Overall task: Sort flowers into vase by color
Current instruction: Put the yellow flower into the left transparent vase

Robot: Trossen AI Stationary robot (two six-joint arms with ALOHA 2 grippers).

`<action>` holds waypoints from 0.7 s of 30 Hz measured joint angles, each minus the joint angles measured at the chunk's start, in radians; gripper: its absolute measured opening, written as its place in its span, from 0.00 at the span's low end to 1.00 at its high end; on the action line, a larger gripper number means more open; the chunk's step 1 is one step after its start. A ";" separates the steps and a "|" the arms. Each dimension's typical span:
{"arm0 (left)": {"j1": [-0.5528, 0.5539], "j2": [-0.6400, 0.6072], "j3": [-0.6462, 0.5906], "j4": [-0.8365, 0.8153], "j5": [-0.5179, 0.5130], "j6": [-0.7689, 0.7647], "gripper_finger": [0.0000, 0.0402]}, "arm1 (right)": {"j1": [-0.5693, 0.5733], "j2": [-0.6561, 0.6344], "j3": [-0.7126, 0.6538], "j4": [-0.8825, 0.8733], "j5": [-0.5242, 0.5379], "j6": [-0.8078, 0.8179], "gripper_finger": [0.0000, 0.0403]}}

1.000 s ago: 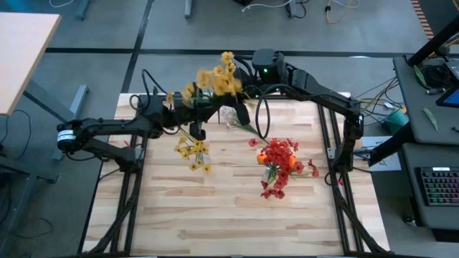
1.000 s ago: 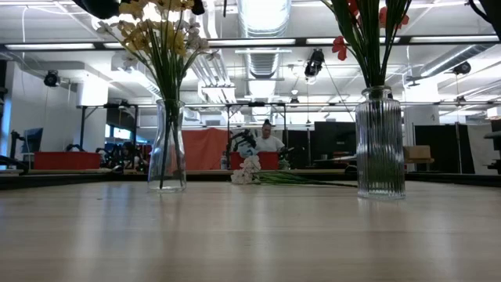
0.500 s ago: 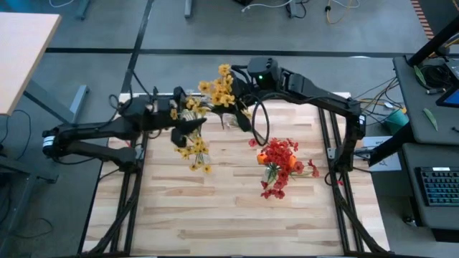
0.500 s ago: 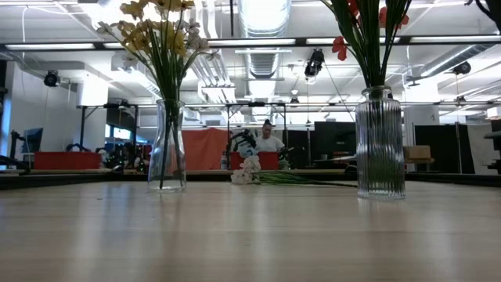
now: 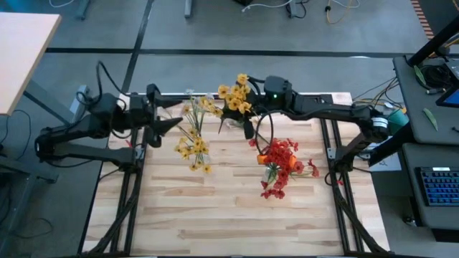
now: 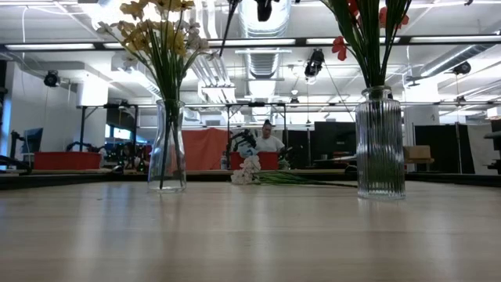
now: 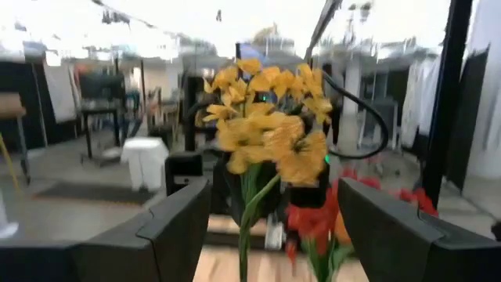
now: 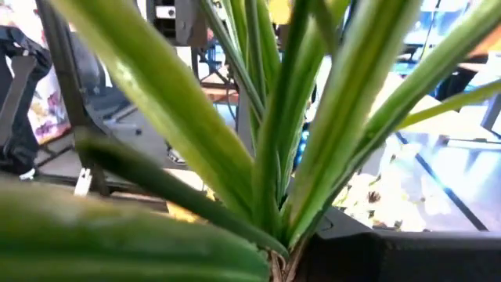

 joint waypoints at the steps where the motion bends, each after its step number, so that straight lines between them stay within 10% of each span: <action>1: -0.001 0.000 0.013 -0.037 -0.002 0.000 0.65 | 0.000 0.001 -0.028 0.037 0.000 0.008 0.03; 14: -0.051 -0.027 0.053 -0.310 -0.023 -0.073 0.65 | -0.006 0.059 -0.107 0.241 -0.008 0.027 0.03; 21: -0.330 -0.001 0.052 -0.373 -0.341 -0.143 0.62 | -0.009 -0.002 -0.095 0.136 -0.011 -0.047 0.03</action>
